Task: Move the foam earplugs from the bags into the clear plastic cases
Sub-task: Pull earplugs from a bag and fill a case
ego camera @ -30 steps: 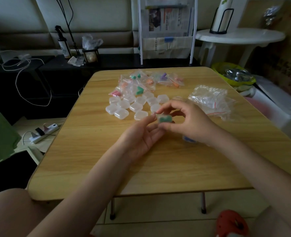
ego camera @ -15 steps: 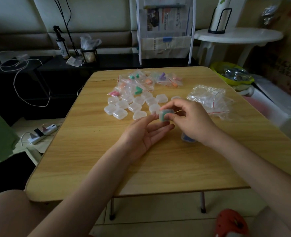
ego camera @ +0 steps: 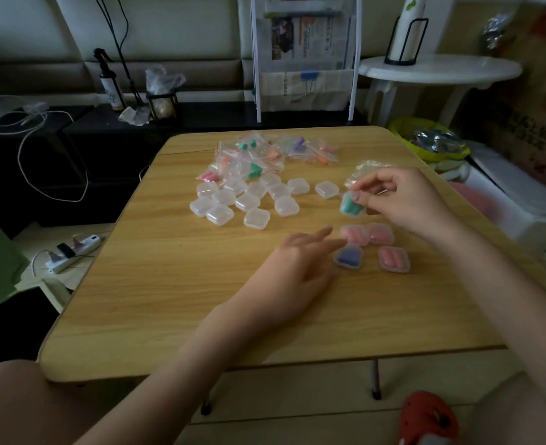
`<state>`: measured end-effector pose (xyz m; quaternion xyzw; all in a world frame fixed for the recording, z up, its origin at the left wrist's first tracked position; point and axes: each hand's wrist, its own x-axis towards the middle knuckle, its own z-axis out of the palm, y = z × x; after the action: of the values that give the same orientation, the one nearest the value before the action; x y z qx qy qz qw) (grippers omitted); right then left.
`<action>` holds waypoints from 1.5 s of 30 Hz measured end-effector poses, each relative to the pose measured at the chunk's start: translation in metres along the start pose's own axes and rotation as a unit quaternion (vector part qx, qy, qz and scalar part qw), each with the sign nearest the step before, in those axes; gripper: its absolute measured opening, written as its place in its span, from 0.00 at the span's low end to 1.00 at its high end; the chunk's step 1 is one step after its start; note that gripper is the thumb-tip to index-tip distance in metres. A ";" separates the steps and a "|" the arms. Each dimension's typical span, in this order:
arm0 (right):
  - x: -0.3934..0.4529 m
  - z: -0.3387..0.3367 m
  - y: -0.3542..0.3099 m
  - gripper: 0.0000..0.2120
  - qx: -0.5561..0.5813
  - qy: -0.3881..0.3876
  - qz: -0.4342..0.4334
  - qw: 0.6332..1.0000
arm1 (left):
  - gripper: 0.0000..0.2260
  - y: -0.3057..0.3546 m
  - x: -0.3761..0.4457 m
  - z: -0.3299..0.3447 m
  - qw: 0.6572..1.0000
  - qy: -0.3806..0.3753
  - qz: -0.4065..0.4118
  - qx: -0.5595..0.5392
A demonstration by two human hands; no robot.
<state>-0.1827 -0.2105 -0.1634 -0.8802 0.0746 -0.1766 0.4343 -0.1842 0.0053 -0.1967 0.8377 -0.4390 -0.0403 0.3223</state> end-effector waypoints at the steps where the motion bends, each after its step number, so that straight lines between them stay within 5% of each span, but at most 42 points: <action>1: 0.000 -0.003 0.001 0.05 0.003 0.002 0.009 1.000 | 0.22 0.001 -0.001 0.003 1.000 -0.018 0.011 0.021; 8: -0.001 -0.016 0.008 0.04 -0.027 -0.013 0.045 0.999 | 0.25 0.012 -0.003 0.011 0.980 -0.086 0.033 0.176; 23: -0.020 -0.048 0.033 0.06 -0.172 -0.059 0.101 0.978 | 0.28 0.013 -0.004 0.014 0.982 -0.080 0.009 0.172; 35: -0.014 -0.035 0.030 0.06 -0.182 0.087 -0.008 0.979 | 0.27 0.013 -0.005 0.013 0.992 -0.071 -0.028 0.096; 40: 0.001 -0.021 0.030 0.32 -0.382 0.101 -0.051 0.917 | 0.25 0.013 -0.005 0.010 0.995 -0.060 -0.029 0.080; 45: 0.016 -0.012 0.041 0.21 -0.435 0.092 -0.036 0.895 | 0.23 0.008 -0.005 0.004 0.995 -0.059 -0.036 0.069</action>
<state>-0.1711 -0.2494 -0.1851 -0.9632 0.1516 -0.2219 -0.0072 -0.1949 0.0037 -0.1965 0.8694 -0.4289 -0.0702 0.2353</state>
